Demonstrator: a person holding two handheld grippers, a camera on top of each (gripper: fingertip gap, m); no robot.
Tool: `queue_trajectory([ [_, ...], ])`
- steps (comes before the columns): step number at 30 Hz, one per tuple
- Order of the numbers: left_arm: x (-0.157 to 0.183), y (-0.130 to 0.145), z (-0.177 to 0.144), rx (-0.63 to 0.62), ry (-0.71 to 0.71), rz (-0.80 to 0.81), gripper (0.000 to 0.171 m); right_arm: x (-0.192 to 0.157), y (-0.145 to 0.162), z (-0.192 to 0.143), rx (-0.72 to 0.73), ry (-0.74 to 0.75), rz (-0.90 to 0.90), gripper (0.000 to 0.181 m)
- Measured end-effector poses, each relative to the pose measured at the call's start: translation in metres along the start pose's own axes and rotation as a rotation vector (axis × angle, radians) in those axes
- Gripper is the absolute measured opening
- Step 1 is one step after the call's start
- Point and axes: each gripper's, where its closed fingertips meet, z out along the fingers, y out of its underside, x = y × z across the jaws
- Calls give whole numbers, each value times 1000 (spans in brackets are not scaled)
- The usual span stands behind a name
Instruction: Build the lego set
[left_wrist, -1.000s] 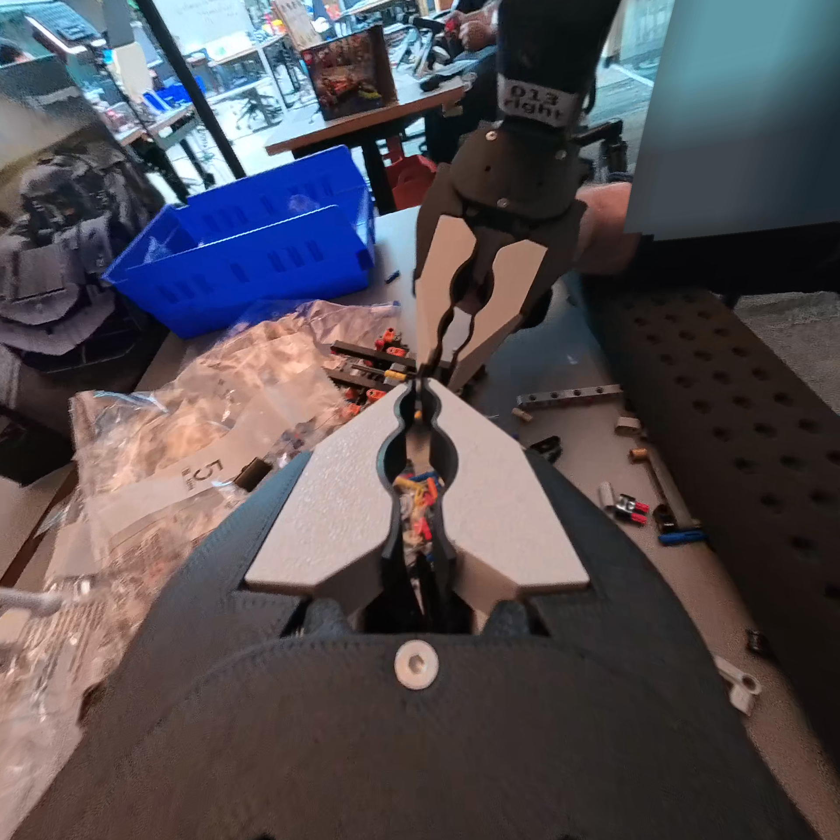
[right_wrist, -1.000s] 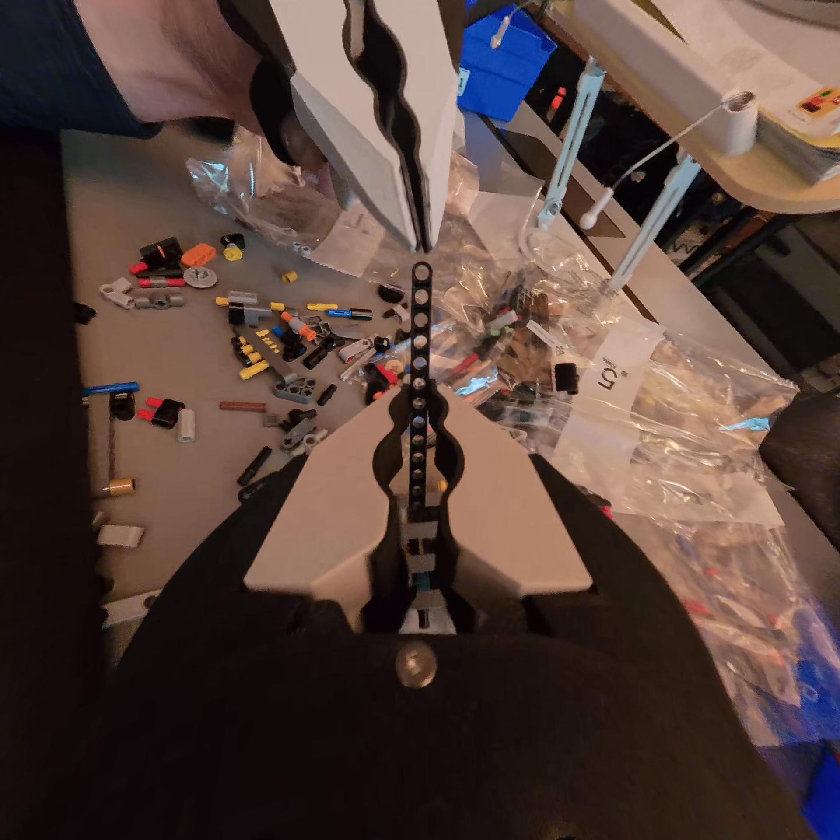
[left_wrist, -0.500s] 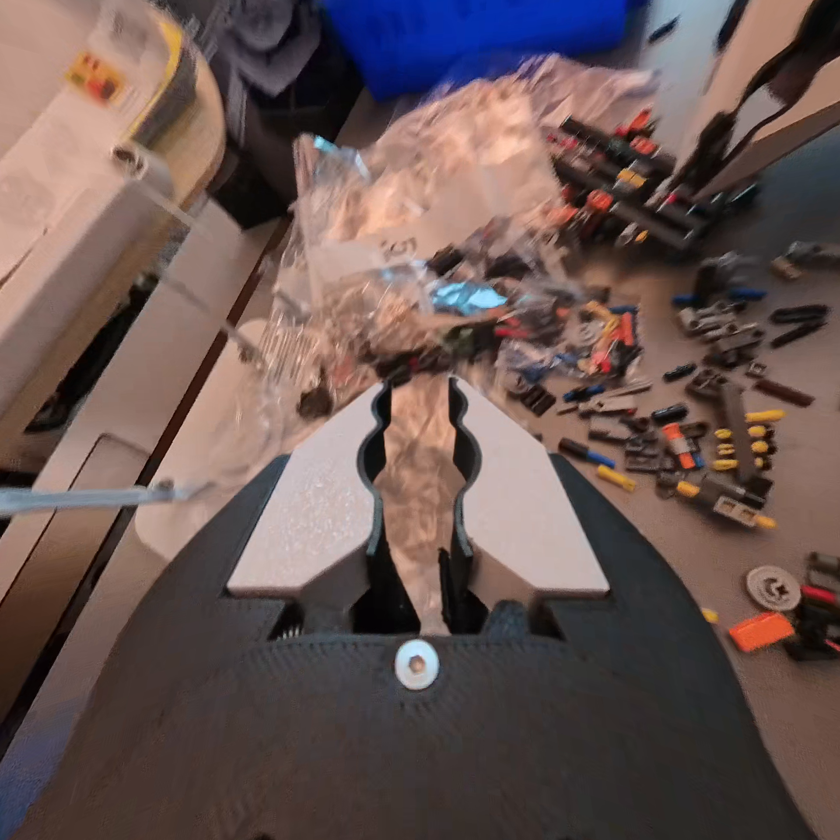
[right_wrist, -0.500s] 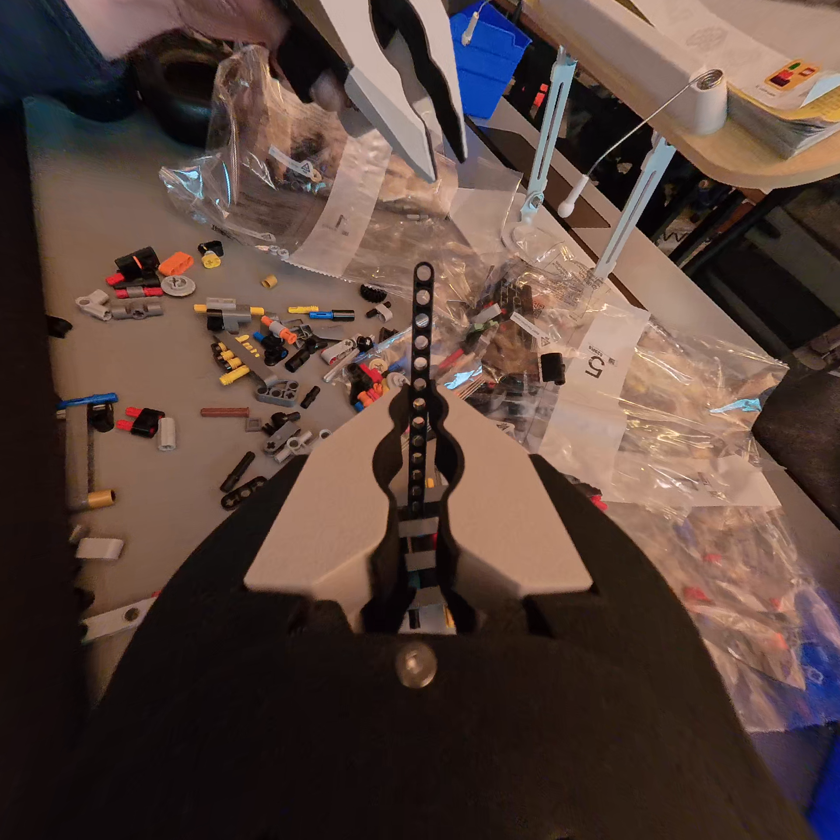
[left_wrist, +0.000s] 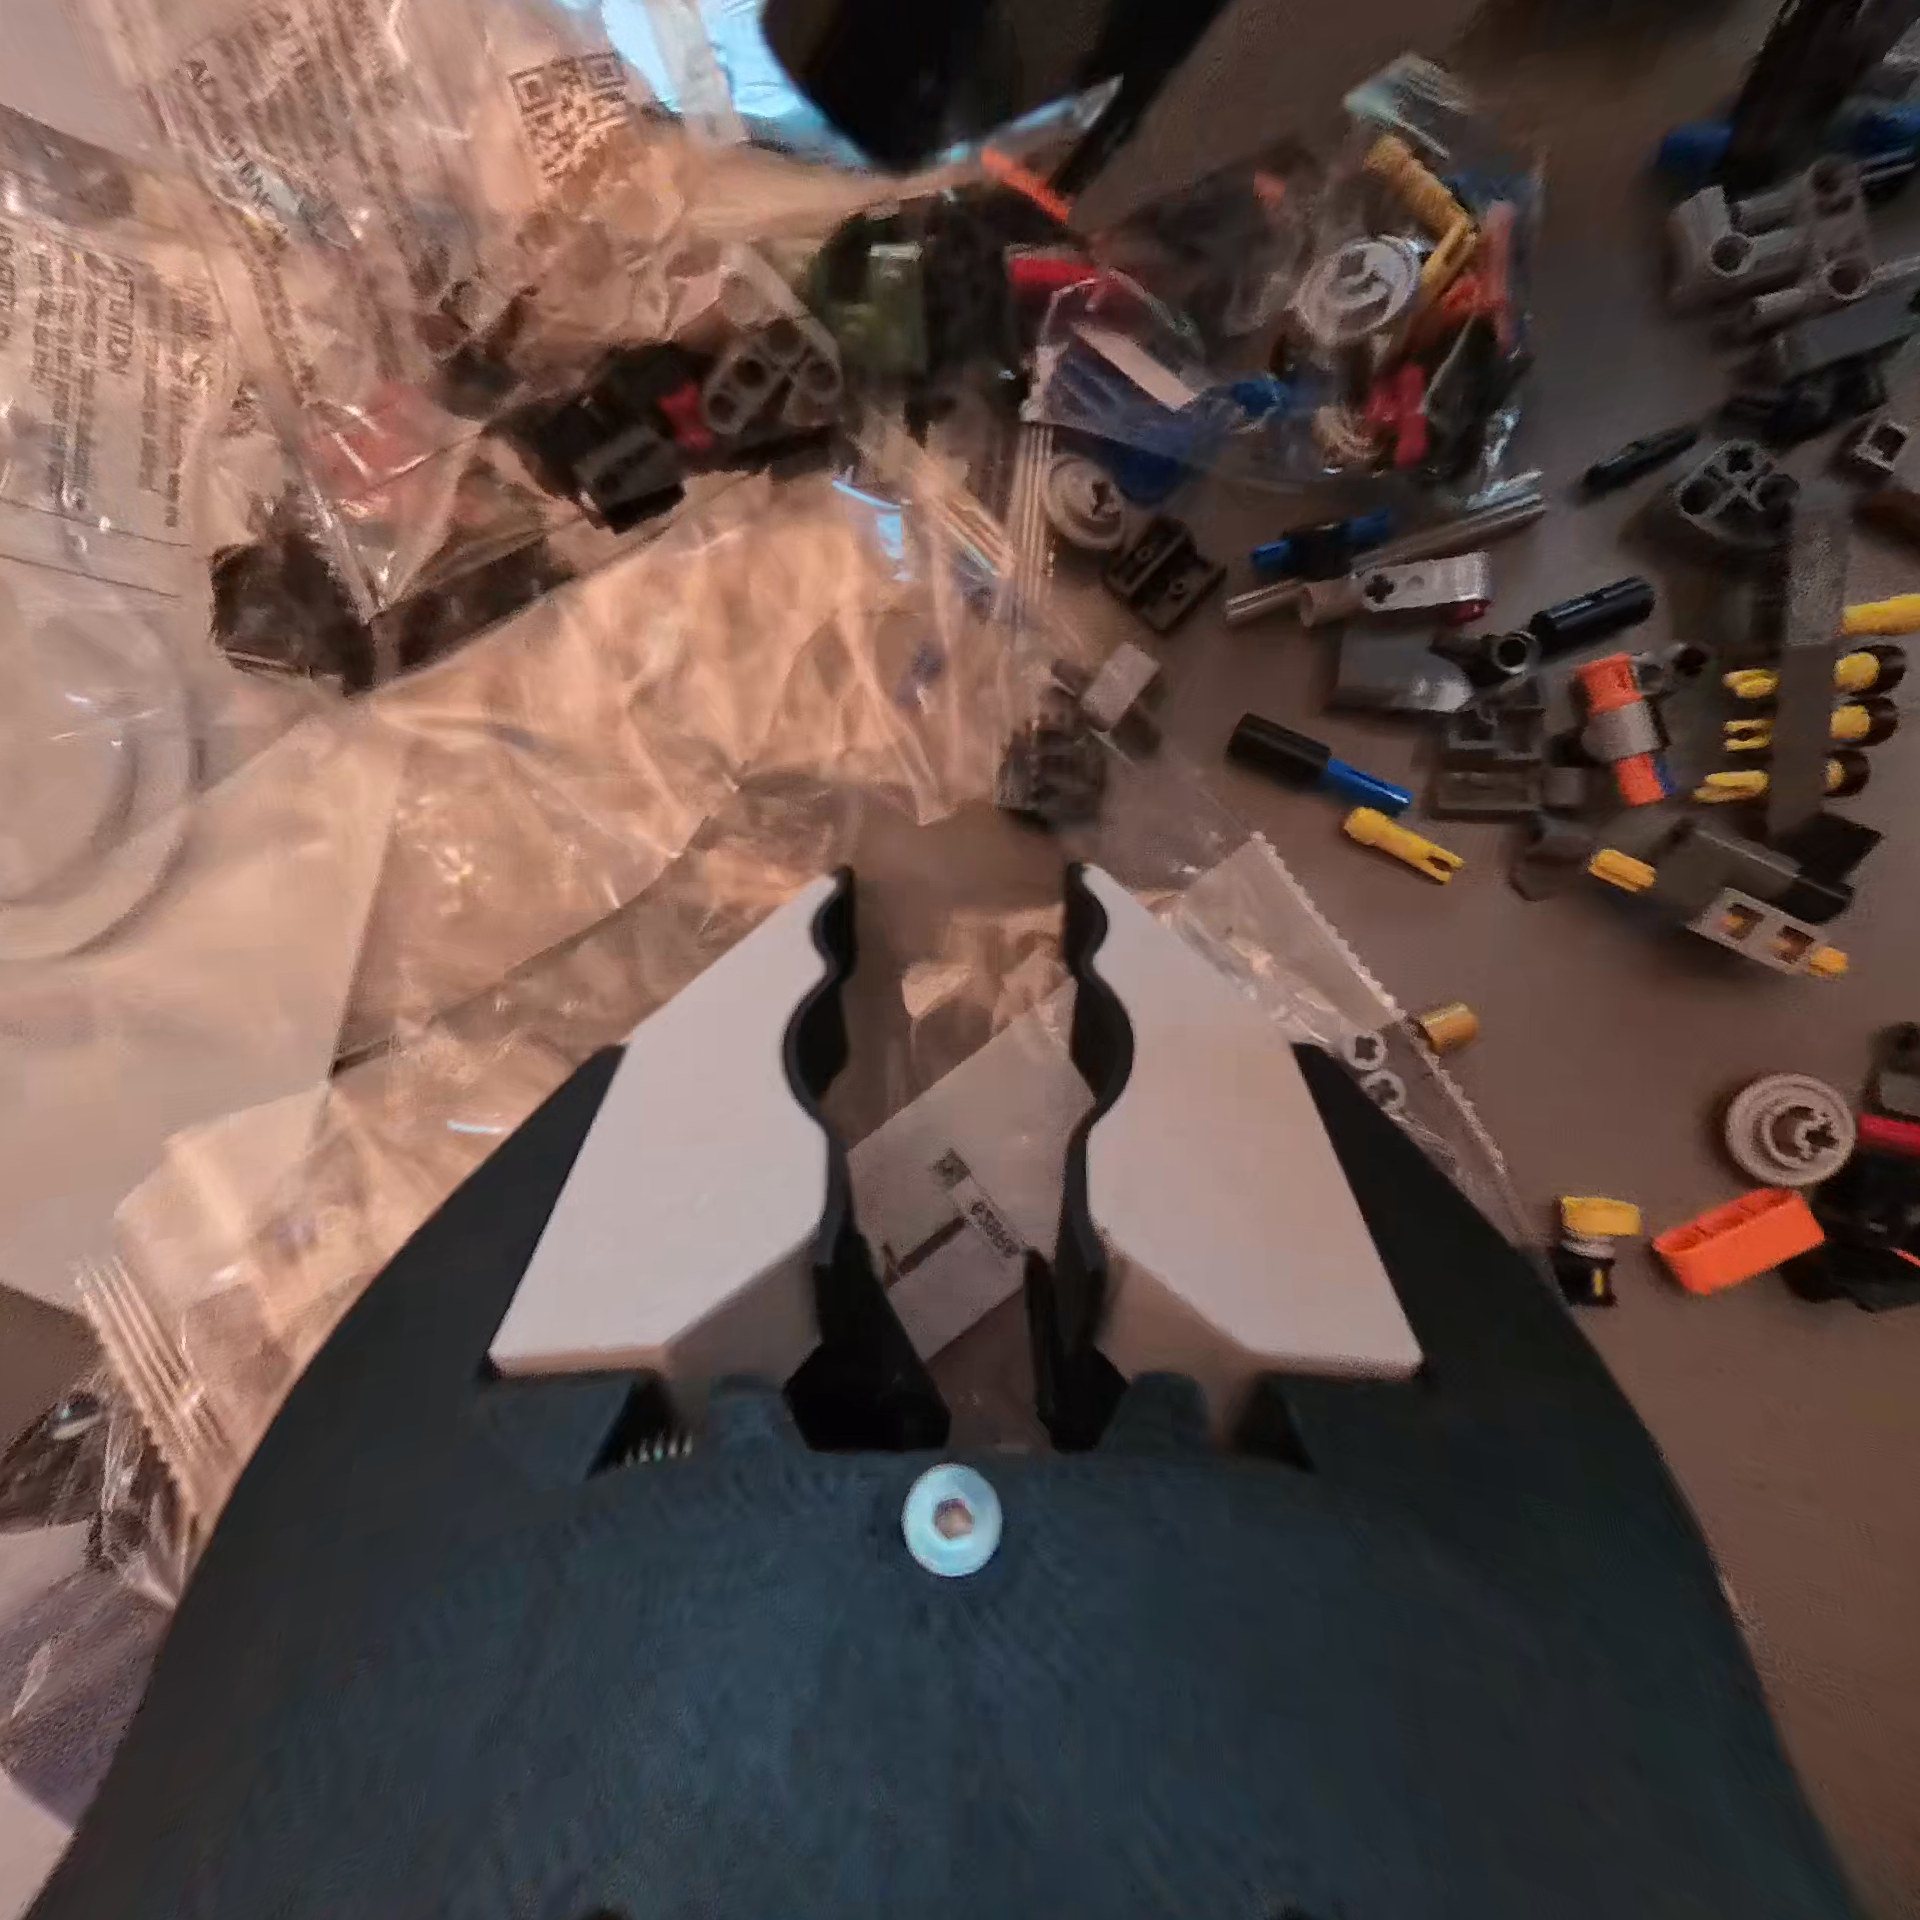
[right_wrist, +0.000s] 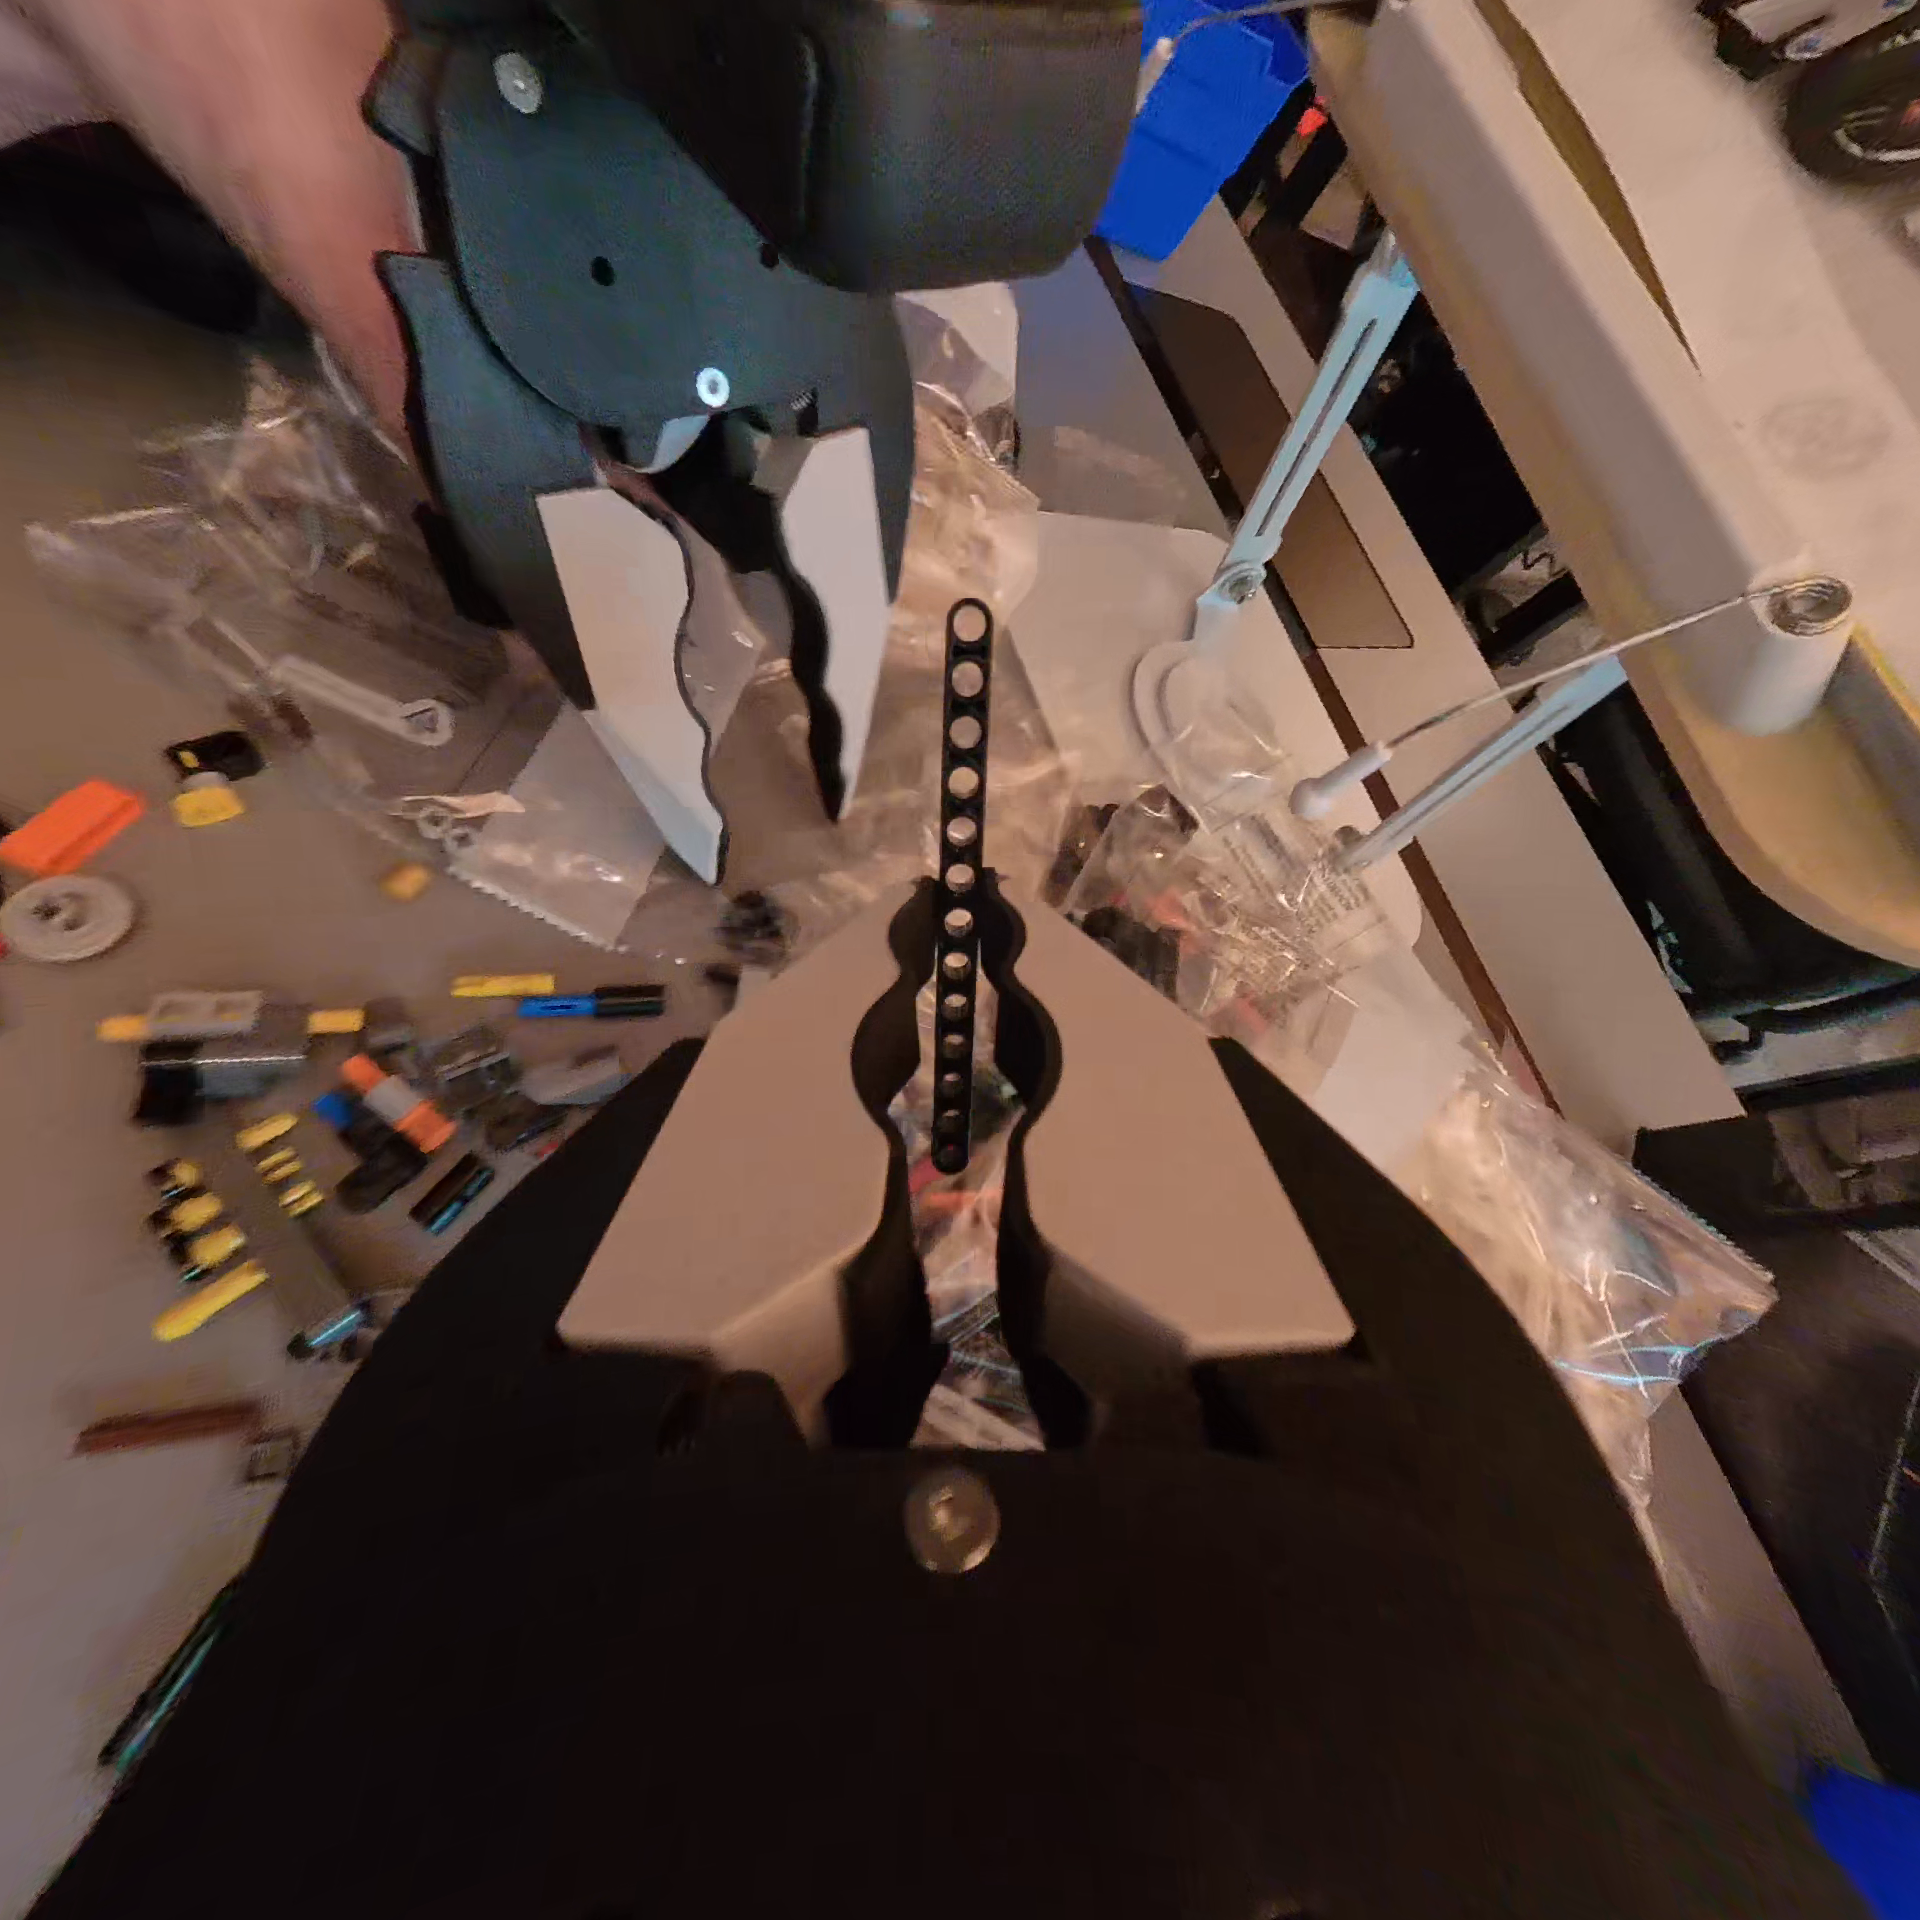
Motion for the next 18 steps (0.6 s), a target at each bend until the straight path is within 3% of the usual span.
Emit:
queue_trajectory([
  [4,-6,6,1,-31,-35,21,0,2,15,-2,-2,13,15,4],
  [7,-4,4,0,-25,-30,50,0,5,19,-7,23,8,72,4],
  [10,-28,-5,-23,60,-144,-2,0,6,18,-8,57,-6,121,4],
  [11,-45,-7,-35,102,-221,-43,1,6,18,-9,61,-6,121,4],
  [13,-66,0,-52,147,-291,-126,19,3,16,-9,68,-13,120,4],
  [16,-91,25,-54,74,-390,-183,32,-1,15,-6,72,-25,118,4],
  [18,-92,38,-43,11,-368,-215,44,-3,19,-4,56,-28,108,4],
])
